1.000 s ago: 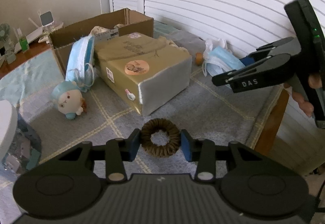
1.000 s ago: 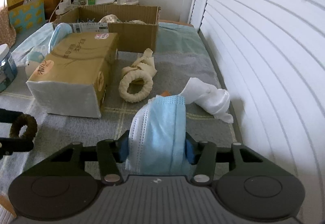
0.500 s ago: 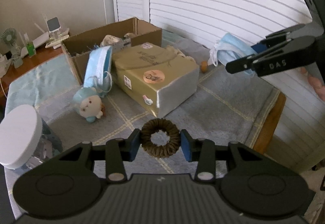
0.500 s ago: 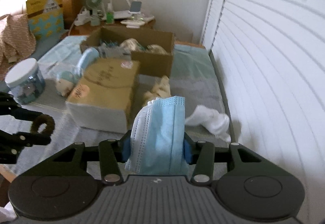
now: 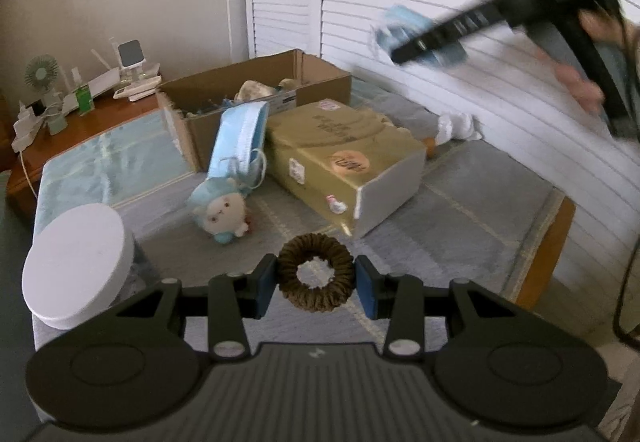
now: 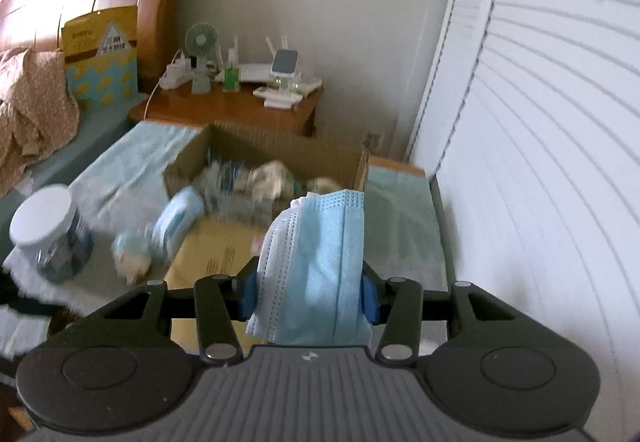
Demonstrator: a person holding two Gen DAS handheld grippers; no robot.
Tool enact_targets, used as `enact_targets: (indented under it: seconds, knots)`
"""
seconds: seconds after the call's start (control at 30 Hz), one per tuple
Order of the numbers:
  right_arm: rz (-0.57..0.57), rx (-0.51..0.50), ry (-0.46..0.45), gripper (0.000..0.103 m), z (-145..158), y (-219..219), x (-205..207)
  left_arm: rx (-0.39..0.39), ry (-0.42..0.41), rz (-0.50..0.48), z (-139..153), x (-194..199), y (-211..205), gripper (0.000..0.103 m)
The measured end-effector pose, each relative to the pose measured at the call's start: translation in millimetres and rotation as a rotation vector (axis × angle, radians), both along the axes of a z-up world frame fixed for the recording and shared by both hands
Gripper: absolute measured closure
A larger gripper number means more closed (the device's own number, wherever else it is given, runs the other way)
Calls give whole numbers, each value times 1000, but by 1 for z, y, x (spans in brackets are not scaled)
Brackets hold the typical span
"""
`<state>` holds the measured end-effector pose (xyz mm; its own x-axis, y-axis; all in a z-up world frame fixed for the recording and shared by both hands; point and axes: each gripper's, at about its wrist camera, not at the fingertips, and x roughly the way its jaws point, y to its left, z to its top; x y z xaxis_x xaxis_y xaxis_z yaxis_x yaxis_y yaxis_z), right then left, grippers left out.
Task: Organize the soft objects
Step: 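Lift the face mask into the cardboard box and open the right tool, then carry the brown hair tie into the cardboard box and open the left tool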
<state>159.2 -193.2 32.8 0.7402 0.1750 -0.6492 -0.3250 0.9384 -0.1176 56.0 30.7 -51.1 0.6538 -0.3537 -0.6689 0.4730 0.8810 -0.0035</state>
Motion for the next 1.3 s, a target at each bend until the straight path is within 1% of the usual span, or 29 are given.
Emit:
enact_targets:
  seconds: [0.07, 0.3, 0.4, 0.5, 0.57, 0.6, 0.63, 0.7, 0.73, 0.77, 0.87, 1.03, 1.17, 1.3]
  knots:
    - [11, 3, -5, 49, 4, 4, 16, 15, -2, 10, -2, 1, 2, 62]
    - [26, -7, 5, 49, 5, 19, 92, 6, 17, 38, -6, 13, 10, 62]
    - [24, -8, 13, 49, 3, 24, 121, 3, 26, 57, -7, 19, 13, 62]
    - [26, -2, 28, 48, -4, 28, 142, 3, 34, 74, -9, 24, 15, 62]
    - [24, -1, 36, 42, -10, 29, 152, 3, 40, 83, -10, 28, 16, 62]
    - [20, -1, 42, 31, -13, 29, 156, 4, 43, 84, -10, 29, 16, 62]
    - [15, 2, 46, 17, -16, 28, 158, 5, 44, 85, -10, 30, 16, 62]
    - [5, 23, 45, 5, -19, 24, 157, 7, 44, 83, -10, 31, 15, 62]
    - [5, 33, 45, 1, -20, 22, 155, 8, 44, 81, -10, 31, 15, 62]
    - [4, 43, 47, 0, -20, 20, 153, 9, 44, 80, -10, 31, 15, 62]
    - [-4, 53, 62, 0, -21, 15, 145, 7, 42, 77, -8, 32, 15, 62]
    - [-9, 49, 59, 0, -20, 12, 115, 0, 42, 76, -3, 32, 13, 62]
    - [-3, 66, 71, 0, -22, 9, 85, -1, 41, 72, 3, 30, 12, 62]
    - [-18, 68, 49, 0, -25, 7, 46, 5, 36, 76, 9, 30, 11, 62]
